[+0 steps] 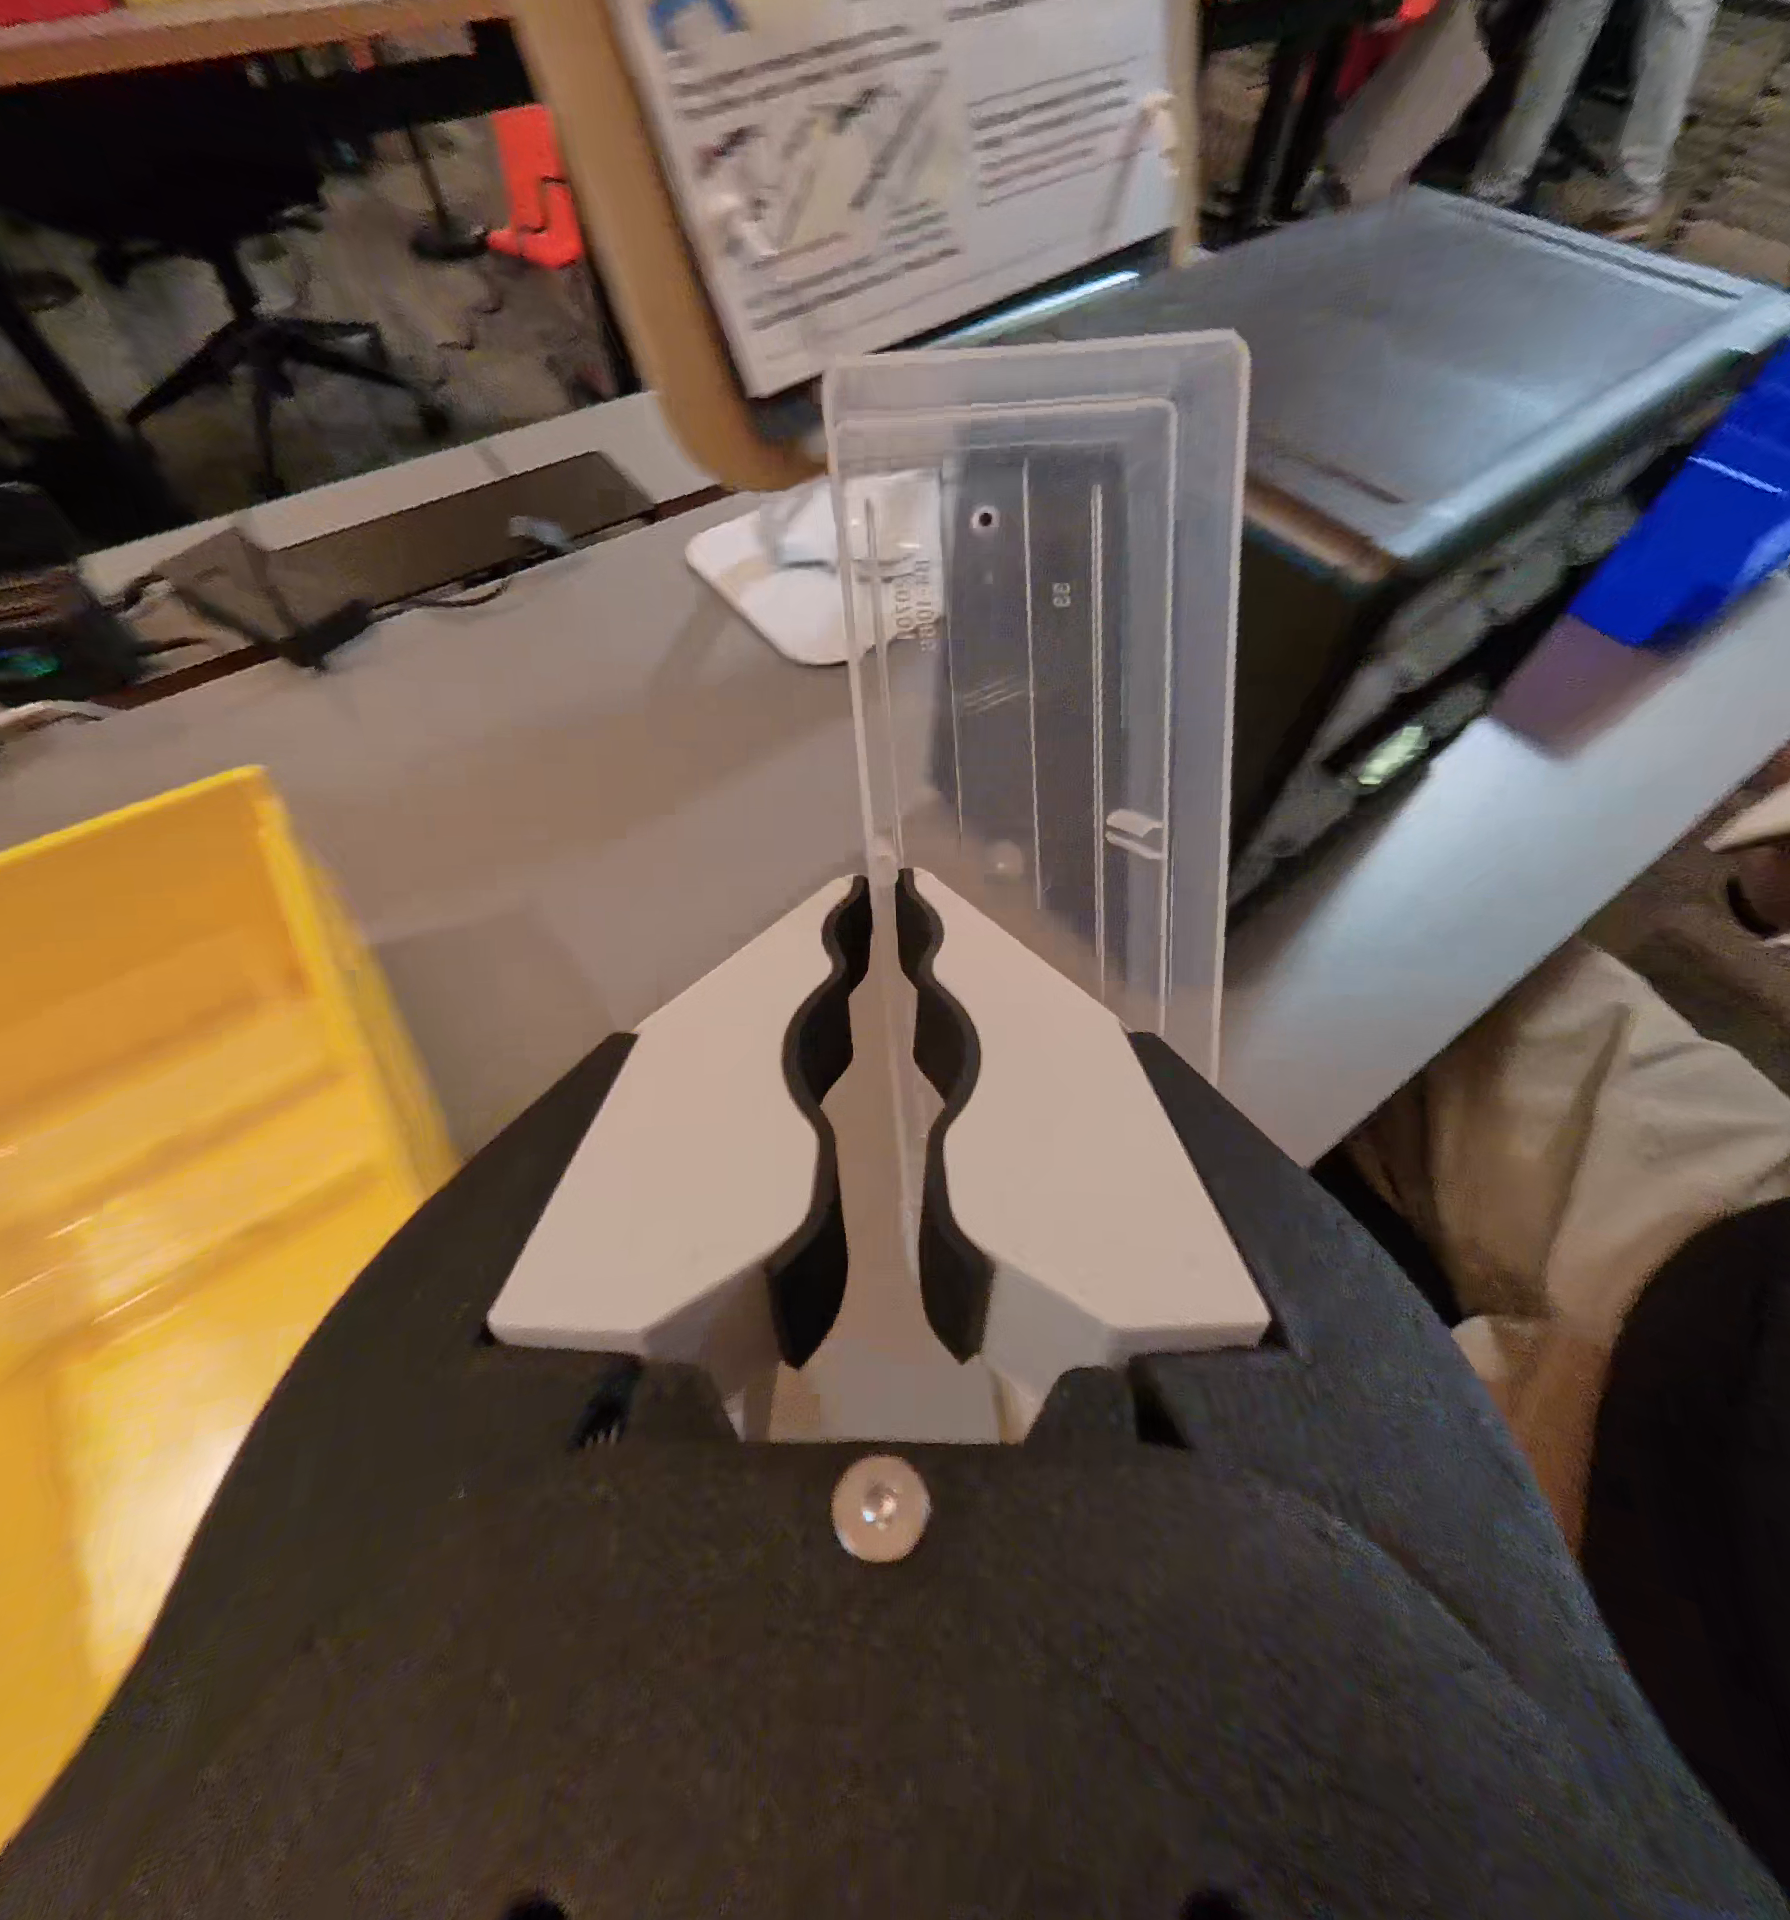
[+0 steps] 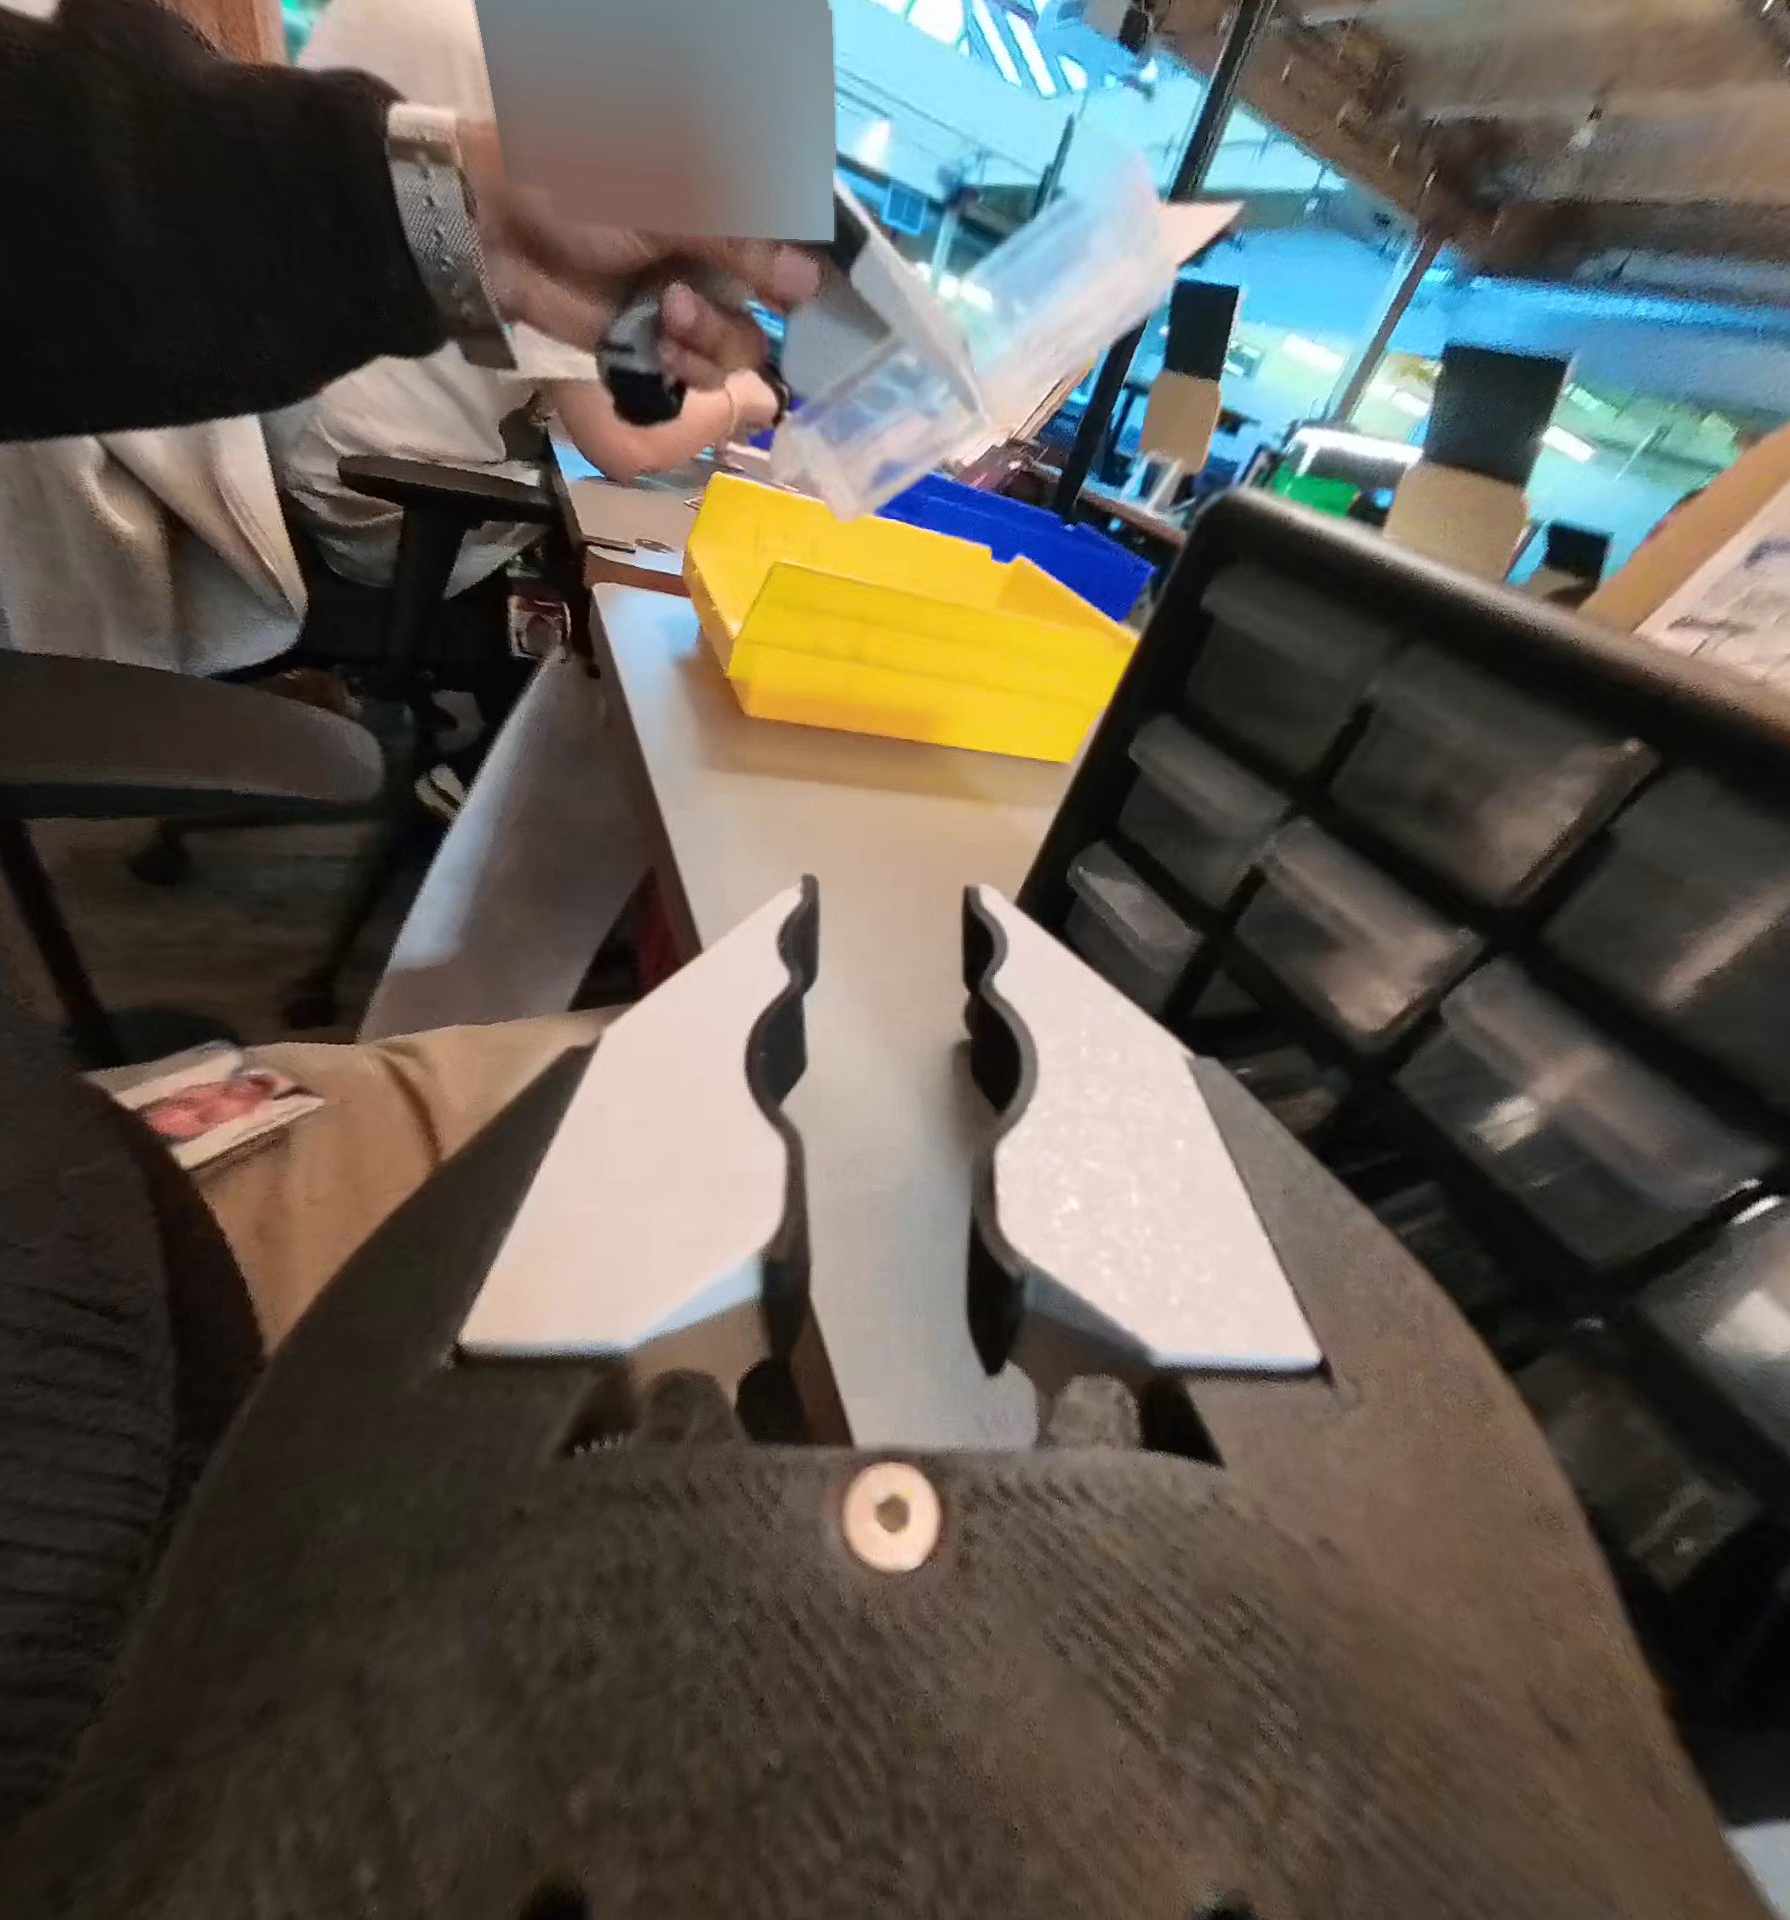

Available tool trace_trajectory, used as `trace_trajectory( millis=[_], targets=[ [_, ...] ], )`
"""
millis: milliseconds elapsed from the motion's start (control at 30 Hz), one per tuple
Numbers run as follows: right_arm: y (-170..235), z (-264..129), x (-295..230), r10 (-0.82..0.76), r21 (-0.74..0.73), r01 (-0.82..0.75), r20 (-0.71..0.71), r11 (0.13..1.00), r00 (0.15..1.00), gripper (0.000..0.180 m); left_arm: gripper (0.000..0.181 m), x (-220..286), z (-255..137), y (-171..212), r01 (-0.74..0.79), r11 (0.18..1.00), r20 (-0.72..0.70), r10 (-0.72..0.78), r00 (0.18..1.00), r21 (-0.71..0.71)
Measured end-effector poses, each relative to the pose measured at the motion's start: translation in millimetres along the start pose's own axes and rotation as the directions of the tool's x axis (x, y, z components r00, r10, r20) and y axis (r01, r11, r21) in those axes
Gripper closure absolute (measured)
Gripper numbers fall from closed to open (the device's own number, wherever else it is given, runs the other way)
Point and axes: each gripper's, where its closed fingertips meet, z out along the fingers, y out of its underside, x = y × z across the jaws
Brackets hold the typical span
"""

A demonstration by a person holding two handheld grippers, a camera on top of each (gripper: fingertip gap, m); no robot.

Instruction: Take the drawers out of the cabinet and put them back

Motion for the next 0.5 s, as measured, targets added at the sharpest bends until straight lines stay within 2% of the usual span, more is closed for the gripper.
trace_trajectory(
  millis=[100, 200, 300, 400, 467, 500],
  targets=[
    [-3, -1, -8, -0.090, -0.015, 0.089, -0.009, 0.996, 0.996, 0.152, 0.179, 68, 17, 3, 0.019, 0.998, -0.137, -0.010, 0.990, 0.064],
    [-5, 3, -26, -0.170, -0.030, 0.171, 0.019, 0.985, 0.985, 0.147, 0.180, 125, 28, 7, 0.105, 0.987, -0.232, -0.075, 0.970, 0.120],
    [-10, 7, -49, -0.301, -0.041, 0.303, 0.040, 0.952, 0.953, 0.144, 0.181, 150, 49, 29, 0.182, 0.979, -0.166, -0.165, 0.972, 0.092],
    [-11, 13, -55, -0.549, -0.130, 0.539, -0.054, 0.832, 0.834, 0.150, 0.181, 160, 78, 60, 0.167, 0.984, -0.004, -0.167, 0.986, 0.055],
    [0, 18, -55, -0.684, -0.231, 0.654, -0.080, 0.720, 0.725, 0.151, 0.181, 175, 94, 71, 0.192, 0.980, 0.023, -0.193, 0.981, 0.053],
    [9, 21, -55, -0.726, -0.281, 0.686, -0.065, 0.672, 0.685, 0.146, 0.181, 183, 101, 74, 0.204, 0.978, 0.015, -0.205, 0.979, 0.046]
  ],
)
